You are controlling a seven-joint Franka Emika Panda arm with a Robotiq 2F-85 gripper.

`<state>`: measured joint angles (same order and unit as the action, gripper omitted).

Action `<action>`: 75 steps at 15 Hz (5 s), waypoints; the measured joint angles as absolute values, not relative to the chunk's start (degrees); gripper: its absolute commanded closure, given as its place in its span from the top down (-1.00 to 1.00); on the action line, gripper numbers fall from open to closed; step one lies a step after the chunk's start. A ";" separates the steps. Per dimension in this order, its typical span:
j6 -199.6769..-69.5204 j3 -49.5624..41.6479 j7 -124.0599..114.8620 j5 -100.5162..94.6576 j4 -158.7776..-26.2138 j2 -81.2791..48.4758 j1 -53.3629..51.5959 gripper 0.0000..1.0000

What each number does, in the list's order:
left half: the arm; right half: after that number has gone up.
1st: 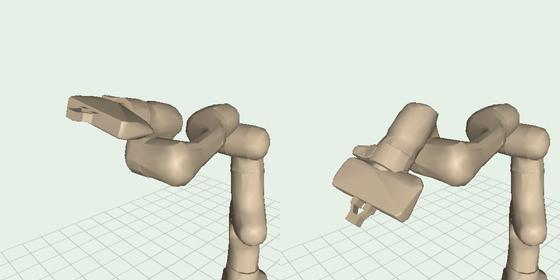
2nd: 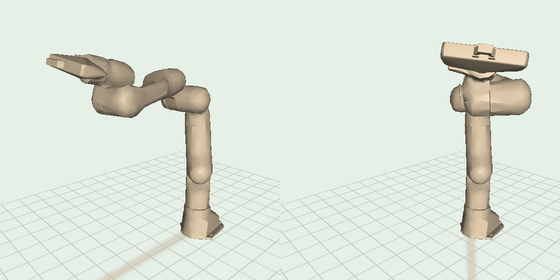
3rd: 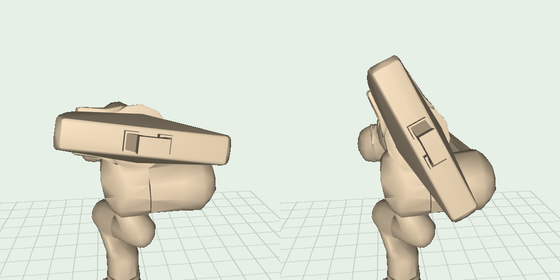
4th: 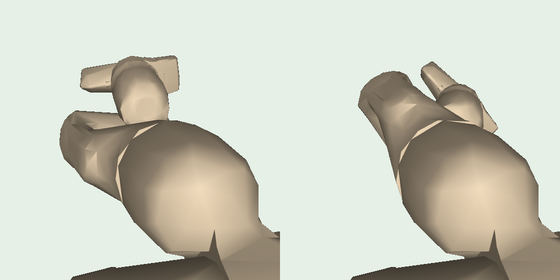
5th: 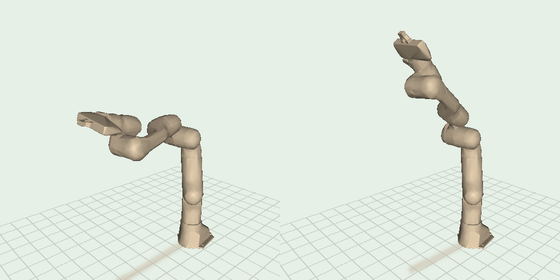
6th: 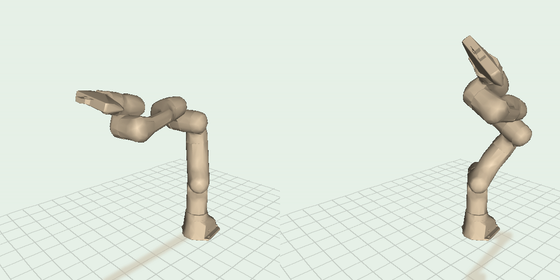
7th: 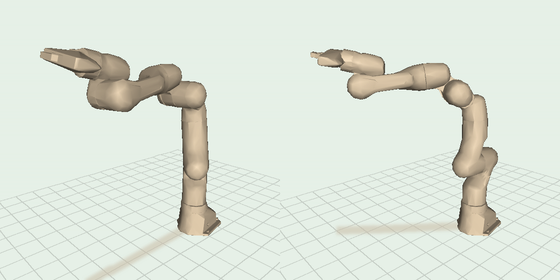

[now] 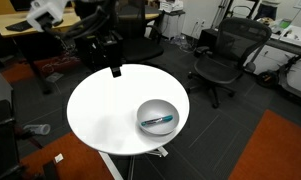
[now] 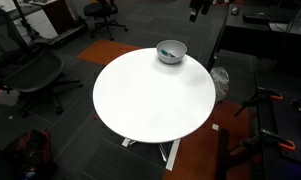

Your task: Remove the marker from the grey bowl

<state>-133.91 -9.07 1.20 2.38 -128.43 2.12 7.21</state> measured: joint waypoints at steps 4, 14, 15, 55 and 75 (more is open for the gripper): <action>-138.53 -9.11 -0.88 3.02 -125.26 -4.50 8.14 1.00; -142.98 -10.18 -5.16 3.02 -116.57 -18.77 9.56 1.00; -142.98 -10.20 -5.33 3.02 -115.44 -20.19 9.61 1.00; -135.74 -9.90 -9.58 3.45 -86.19 -50.55 12.22 0.17; -134.24 -10.58 -11.68 3.17 -88.80 -42.97 10.70 -0.91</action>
<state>-134.24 -10.58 -11.68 3.17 -88.80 -42.97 10.70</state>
